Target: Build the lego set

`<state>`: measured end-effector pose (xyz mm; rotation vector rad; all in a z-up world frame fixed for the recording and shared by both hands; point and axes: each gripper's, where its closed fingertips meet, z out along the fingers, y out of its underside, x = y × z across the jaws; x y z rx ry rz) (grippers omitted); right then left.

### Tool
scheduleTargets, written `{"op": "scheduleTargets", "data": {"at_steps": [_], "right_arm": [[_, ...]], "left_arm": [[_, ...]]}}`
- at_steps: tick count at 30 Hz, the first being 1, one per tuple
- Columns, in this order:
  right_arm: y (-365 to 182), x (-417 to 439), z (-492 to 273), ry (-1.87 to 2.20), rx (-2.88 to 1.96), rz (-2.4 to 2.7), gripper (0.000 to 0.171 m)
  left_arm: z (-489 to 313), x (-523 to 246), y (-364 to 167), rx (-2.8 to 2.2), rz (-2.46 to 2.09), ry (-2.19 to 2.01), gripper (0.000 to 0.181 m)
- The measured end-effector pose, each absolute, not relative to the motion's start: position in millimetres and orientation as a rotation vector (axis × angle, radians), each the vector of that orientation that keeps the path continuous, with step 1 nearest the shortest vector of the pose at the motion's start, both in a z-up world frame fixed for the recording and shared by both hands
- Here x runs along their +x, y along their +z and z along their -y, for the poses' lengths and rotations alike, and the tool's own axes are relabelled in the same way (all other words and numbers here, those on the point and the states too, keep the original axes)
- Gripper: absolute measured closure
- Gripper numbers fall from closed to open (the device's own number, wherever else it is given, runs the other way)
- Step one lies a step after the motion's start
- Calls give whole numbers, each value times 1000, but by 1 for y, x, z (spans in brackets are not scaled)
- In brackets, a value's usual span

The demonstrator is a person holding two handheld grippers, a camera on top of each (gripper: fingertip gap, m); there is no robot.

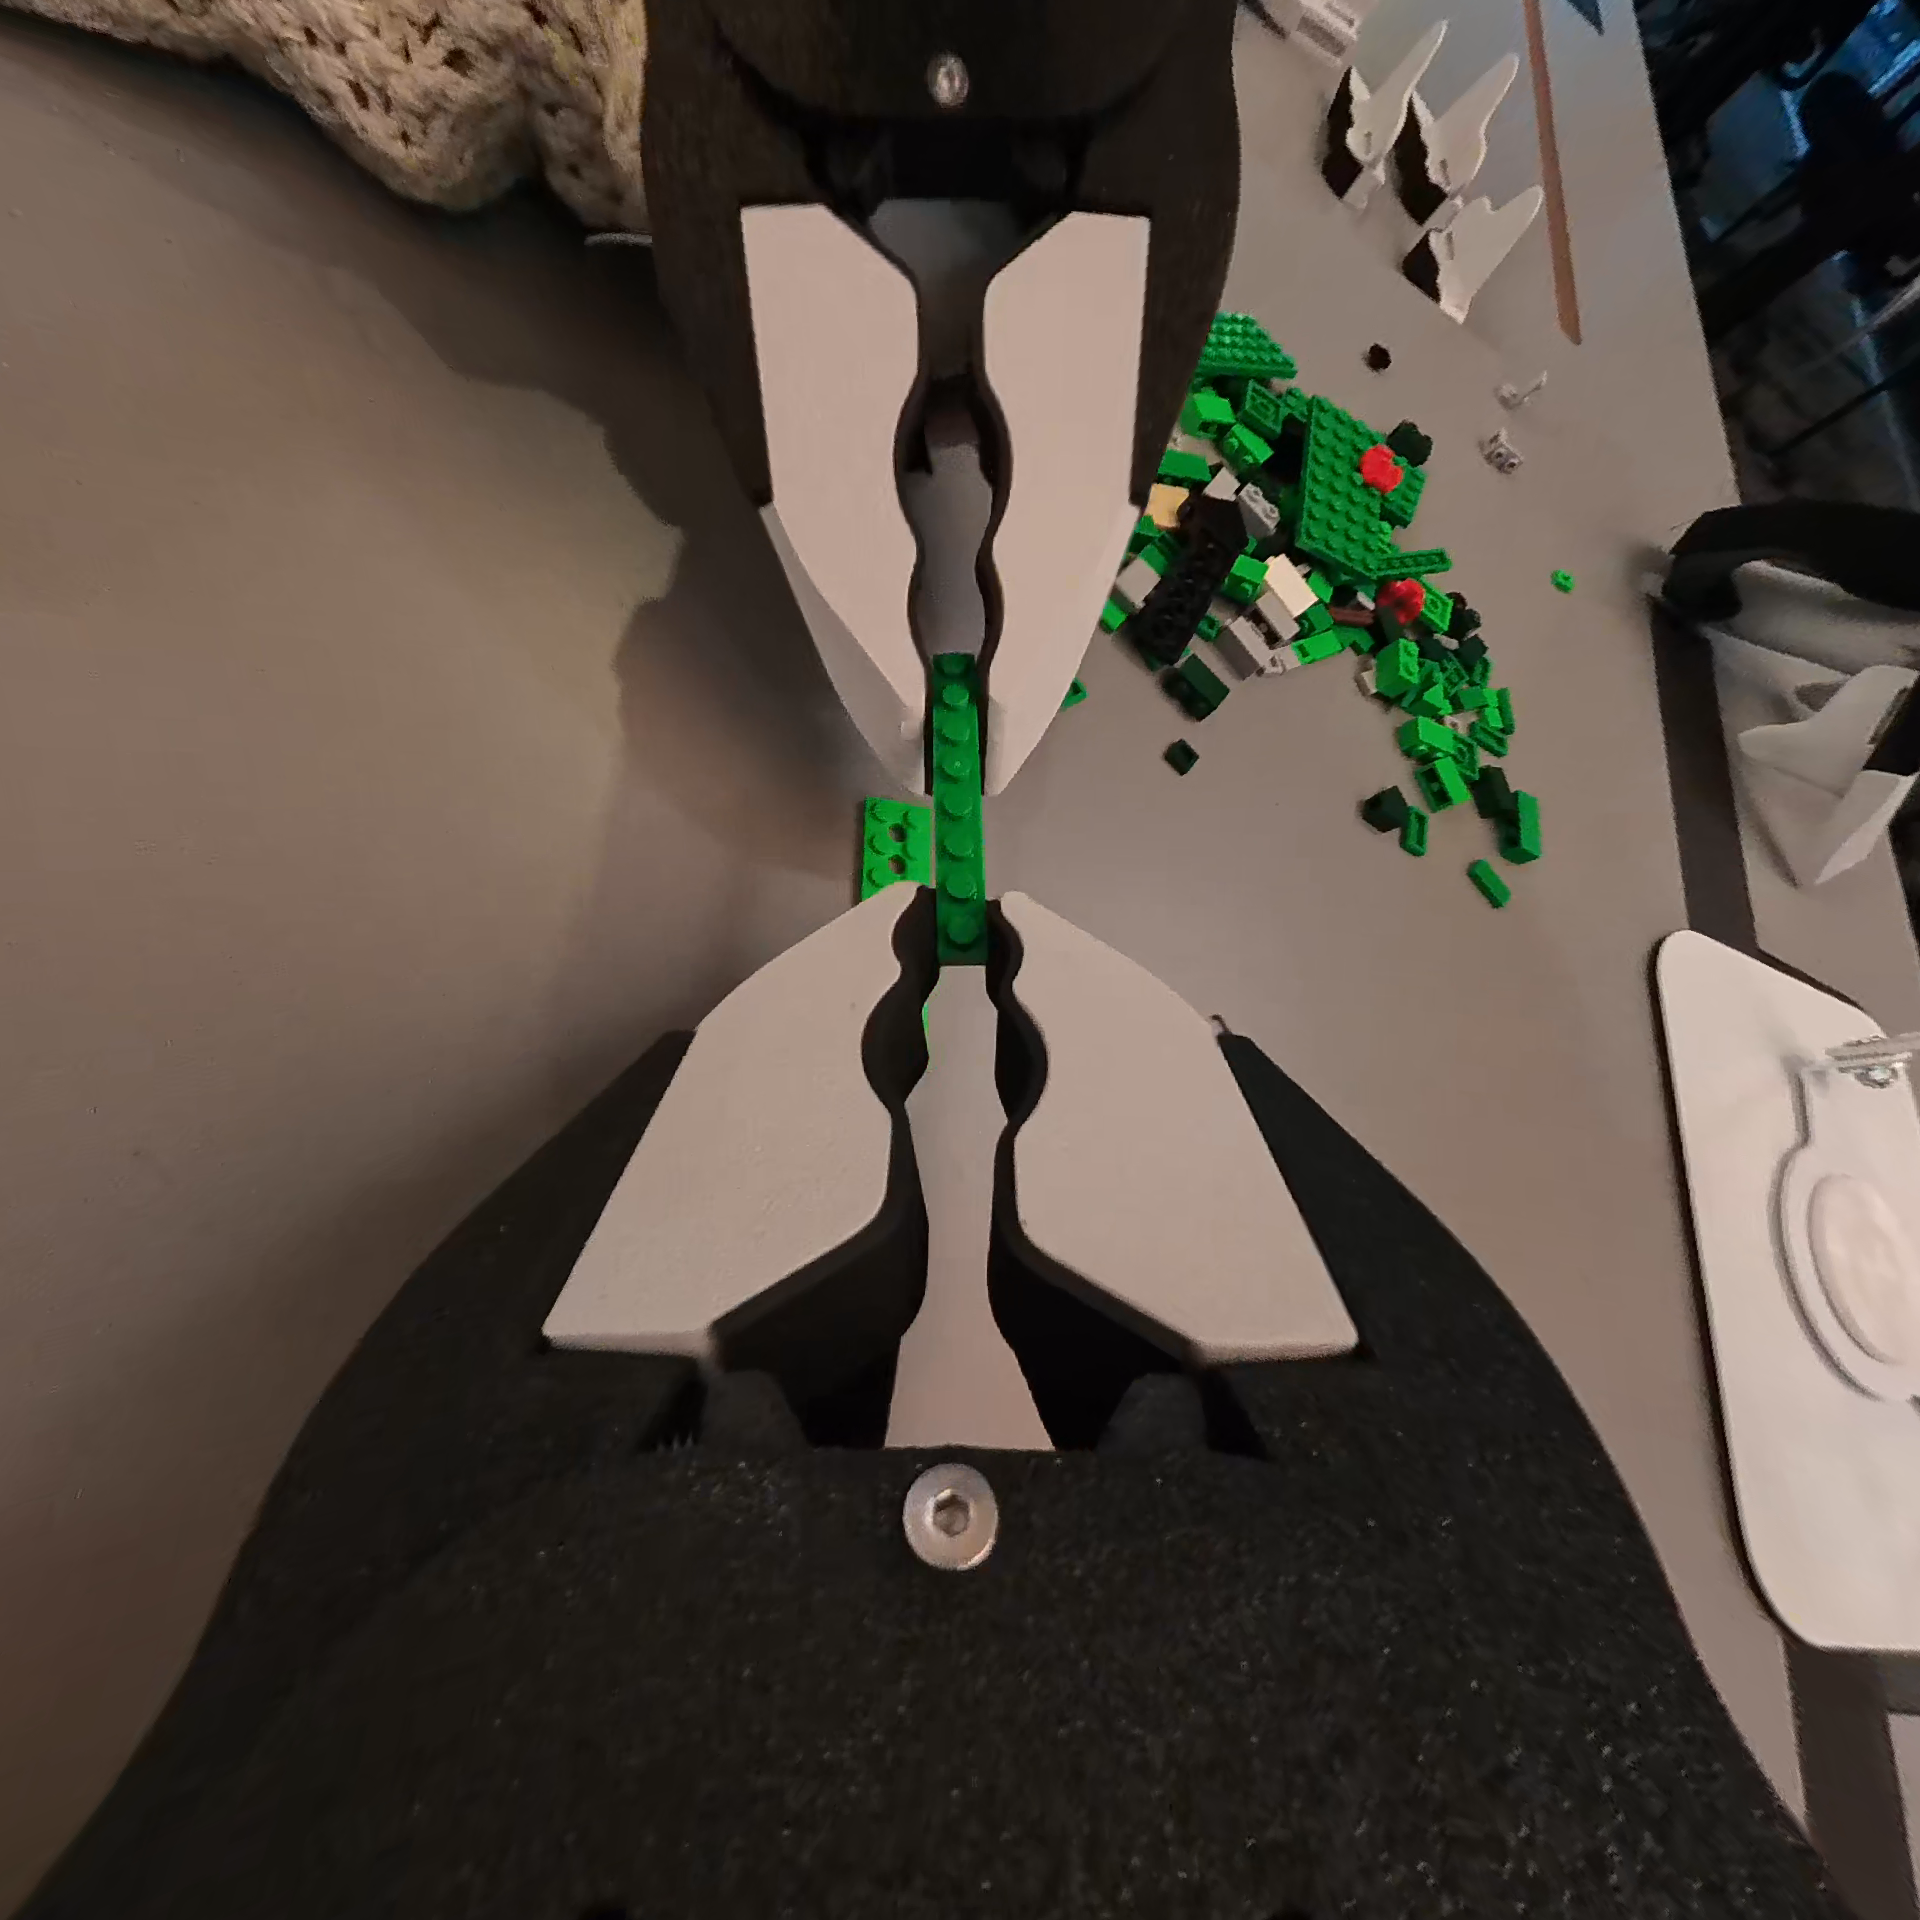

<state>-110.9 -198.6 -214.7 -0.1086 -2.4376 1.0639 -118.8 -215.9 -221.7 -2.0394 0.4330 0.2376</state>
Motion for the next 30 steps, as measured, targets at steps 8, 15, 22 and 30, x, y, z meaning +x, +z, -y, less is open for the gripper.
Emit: {"op": "scheduleTargets", "data": {"at_steps": [8, 15, 22, 30], "right_arm": [[-206, -111, 198, 1119, -87, 2385, 163], [-188, -113, 198, 1148, -45, 2267, 163], [-182, -111, 199, 1118, -2, 2235, 163], [-185, -110, 201, 1083, 24, 2245, 163]], "left_arm": [[215, -116, -214, -2008, -271, 2, 160], [213, -106, -185, -1821, 102, -655, 129], [218, -104, -171, -1701, 221, -917, 154], [218, -101, -176, -1679, 304, -1056, 177]]}}
